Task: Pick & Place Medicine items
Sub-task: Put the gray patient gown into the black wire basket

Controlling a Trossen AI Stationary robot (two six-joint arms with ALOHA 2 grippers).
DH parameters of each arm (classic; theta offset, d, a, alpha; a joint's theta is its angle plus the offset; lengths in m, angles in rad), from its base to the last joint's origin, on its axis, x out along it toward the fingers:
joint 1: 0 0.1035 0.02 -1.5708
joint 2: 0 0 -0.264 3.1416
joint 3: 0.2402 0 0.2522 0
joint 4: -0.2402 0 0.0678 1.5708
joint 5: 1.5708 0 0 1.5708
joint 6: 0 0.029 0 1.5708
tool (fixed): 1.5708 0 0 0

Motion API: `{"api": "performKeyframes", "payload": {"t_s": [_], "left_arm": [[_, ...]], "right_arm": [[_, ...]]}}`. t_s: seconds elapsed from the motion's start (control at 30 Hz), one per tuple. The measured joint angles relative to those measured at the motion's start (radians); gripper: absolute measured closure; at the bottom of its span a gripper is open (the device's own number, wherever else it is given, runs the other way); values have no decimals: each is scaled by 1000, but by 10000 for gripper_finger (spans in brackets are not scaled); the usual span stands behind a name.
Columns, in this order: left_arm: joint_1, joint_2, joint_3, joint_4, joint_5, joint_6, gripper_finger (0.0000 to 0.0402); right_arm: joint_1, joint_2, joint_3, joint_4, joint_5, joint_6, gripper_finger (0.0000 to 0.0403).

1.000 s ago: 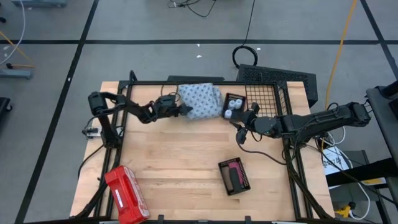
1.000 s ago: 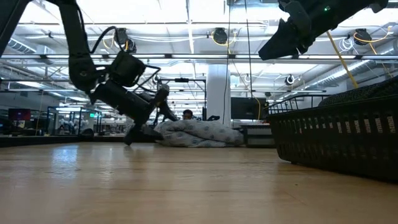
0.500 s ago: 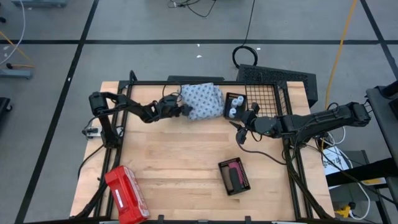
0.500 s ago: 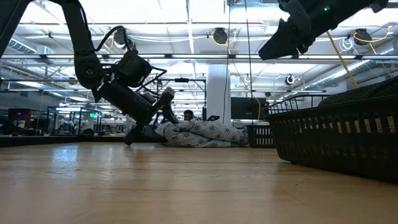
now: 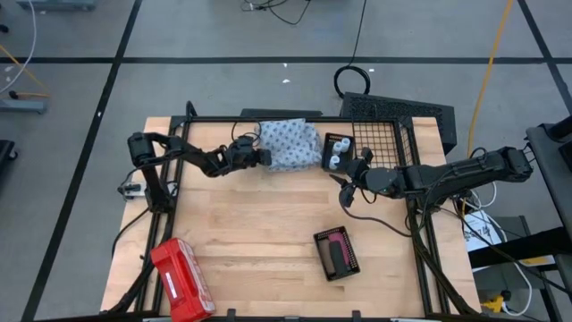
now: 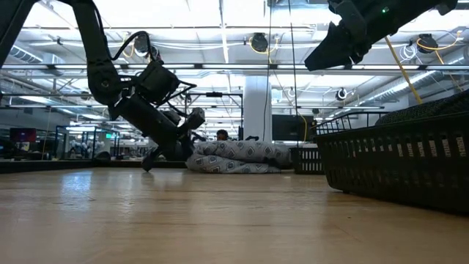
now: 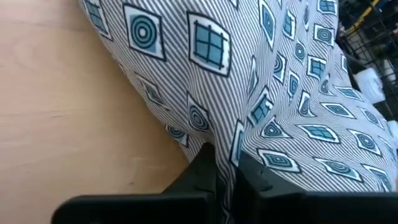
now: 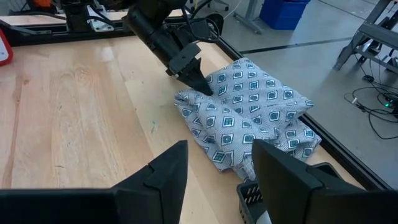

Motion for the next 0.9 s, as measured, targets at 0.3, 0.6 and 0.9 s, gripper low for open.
{"api": "performKeyframes", "payload": {"t_s": [0.3, 0.6, 0.9], "left_arm": [[-45, -151, -1, -27, 82, 75, 393], [-115, -485, -1, -223, 11, 206, 394], [-162, -671, -1, -336, -42, 251, 394]], "right_arm": [[0, 0, 0, 0, 0, 0, 237], [0, 0, 0, 34, 0, -44, 236], [0, 0, -1, 171, 0, 1, 238]]}}
